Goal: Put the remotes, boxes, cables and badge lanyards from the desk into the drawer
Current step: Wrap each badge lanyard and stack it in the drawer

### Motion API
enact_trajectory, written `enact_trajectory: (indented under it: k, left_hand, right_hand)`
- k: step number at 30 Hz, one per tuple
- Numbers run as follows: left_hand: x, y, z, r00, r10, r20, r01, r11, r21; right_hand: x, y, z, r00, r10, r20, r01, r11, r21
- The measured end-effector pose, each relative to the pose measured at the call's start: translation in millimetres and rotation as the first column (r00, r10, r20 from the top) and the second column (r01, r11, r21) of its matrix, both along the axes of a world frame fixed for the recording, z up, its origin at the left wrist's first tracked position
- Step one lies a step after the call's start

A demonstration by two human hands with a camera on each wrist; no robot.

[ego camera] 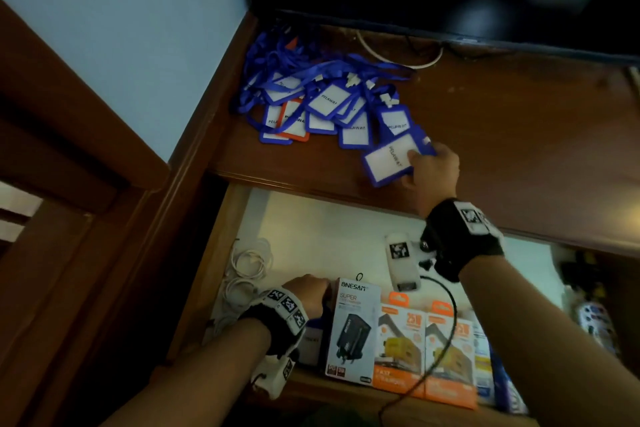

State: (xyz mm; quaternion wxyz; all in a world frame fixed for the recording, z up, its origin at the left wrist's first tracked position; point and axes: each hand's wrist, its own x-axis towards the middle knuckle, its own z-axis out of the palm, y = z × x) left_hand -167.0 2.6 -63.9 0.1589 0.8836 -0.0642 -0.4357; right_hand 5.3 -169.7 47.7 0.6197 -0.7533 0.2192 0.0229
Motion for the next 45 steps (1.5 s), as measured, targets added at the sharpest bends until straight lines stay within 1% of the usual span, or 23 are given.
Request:
enact_trajectory:
  k: [2,4,7,9,11,13,15,16,18,19,20,21,22,24,26,30,32,33,35,36,39,42,45]
  left_hand:
    - [0,2,-1,0.999,0.039,0.005,-0.039,0.999,-0.018]
    - [1,1,0,0.997,0.072,0.040,-0.071,0.997,-0.009]
    - [4,-9,9,0.985,0.149,0.090,-0.151,0.989,0.006]
    - [7,-21,19,0.966,0.222,0.135,-0.221,0.975,-0.019]
    - [10,-34,28,0.919,0.323,0.226,-0.313,0.946,-0.079]
    - [10,-48,41,0.845,0.433,0.315,-0.397,0.901,-0.174]
    - [7,-65,59,0.765,0.564,0.312,-0.489,0.823,-0.289]
    - [4,-73,70,0.724,0.645,0.245,-0.540,0.751,-0.379]
    - [-2,-90,91,0.658,0.753,0.020,-0.614,0.552,-0.565]
    - [-4,-97,103,0.649,0.758,-0.068,-0.623,0.479,-0.618]
    - [-6,-103,111,0.656,0.746,-0.119,-0.622,0.444,-0.645]
    - [-6,-107,117,0.670,0.728,-0.146,-0.612,0.431,-0.663]
    - [-6,-111,122,0.694,0.705,-0.147,-0.594,0.444,-0.671]
    - [-6,-116,127,0.763,0.638,-0.098,-0.521,0.519,-0.677]
    - [-4,-117,129,0.812,0.580,-0.071,-0.465,0.567,-0.680]
    - [-3,-109,143,0.879,0.471,-0.079,-0.391,0.616,-0.684]
    - [-5,-100,152,0.912,0.399,-0.097,-0.343,0.613,-0.711]
    - [-7,-94,157,0.922,0.370,-0.112,-0.331,0.609,-0.721]
    - [-10,-81,166,0.929,0.339,-0.150,-0.335,0.592,-0.733]
    - [-12,-75,170,0.928,0.334,-0.169,-0.343,0.579,-0.740]
    - [-13,-52,178,0.919,0.345,-0.191,-0.362,0.544,-0.757]
    - [-12,-29,180,0.890,0.413,-0.192,-0.403,0.518,-0.754]
    - [-12,-17,178,0.860,0.478,-0.181,-0.437,0.506,-0.744]
  right_hand:
    - [-28,-16,11,0.999,-0.023,0.026,0.018,0.986,0.165]
    - [-56,-33,22,0.997,-0.006,0.082,-0.014,0.971,0.237]
    - [-90,-57,28,0.987,0.032,0.158,-0.067,0.972,0.223]
    - [-111,-70,24,0.981,0.088,0.171,-0.122,0.972,0.201]
    - [-129,-79,20,0.974,0.155,0.162,-0.188,0.960,0.208]
    - [-143,-86,15,0.968,0.202,0.146,-0.230,0.950,0.212]
    - [-154,-90,11,0.962,0.242,0.126,-0.264,0.941,0.209]
    - [-159,-91,9,0.957,0.266,0.116,-0.285,0.937,0.203]
    - [-168,-94,8,0.948,0.303,0.097,-0.316,0.929,0.190]
    - [-172,-95,8,0.946,0.310,0.089,-0.322,0.929,0.185]
    - [-176,-96,9,0.946,0.313,0.085,-0.324,0.928,0.184]
    - [-179,-97,10,0.945,0.314,0.086,-0.325,0.927,0.188]
    - [-181,-98,11,0.944,0.315,0.093,-0.328,0.925,0.192]
    - [-184,-101,13,0.943,0.315,0.112,-0.332,0.921,0.205]
    - [-185,-102,16,0.944,0.306,0.125,-0.326,0.924,0.200]
    - [-184,-100,18,0.941,0.303,0.153,-0.316,0.947,0.066]
    - [-186,-97,22,0.909,0.368,0.197,-0.390,0.916,0.091]
    - [-187,-93,24,0.884,0.413,0.218,-0.451,0.878,0.163]
    - [-189,-84,25,0.844,0.467,0.264,-0.533,0.781,0.324]
    - [-190,-78,26,0.839,0.469,0.277,-0.543,0.759,0.359]
    - [-192,-60,26,0.850,0.448,0.278,-0.525,0.765,0.372]
    - [-194,-50,26,0.855,0.447,0.261,-0.515,0.787,0.340]
    - [-196,-44,30,0.886,0.414,0.209,-0.462,0.833,0.306]
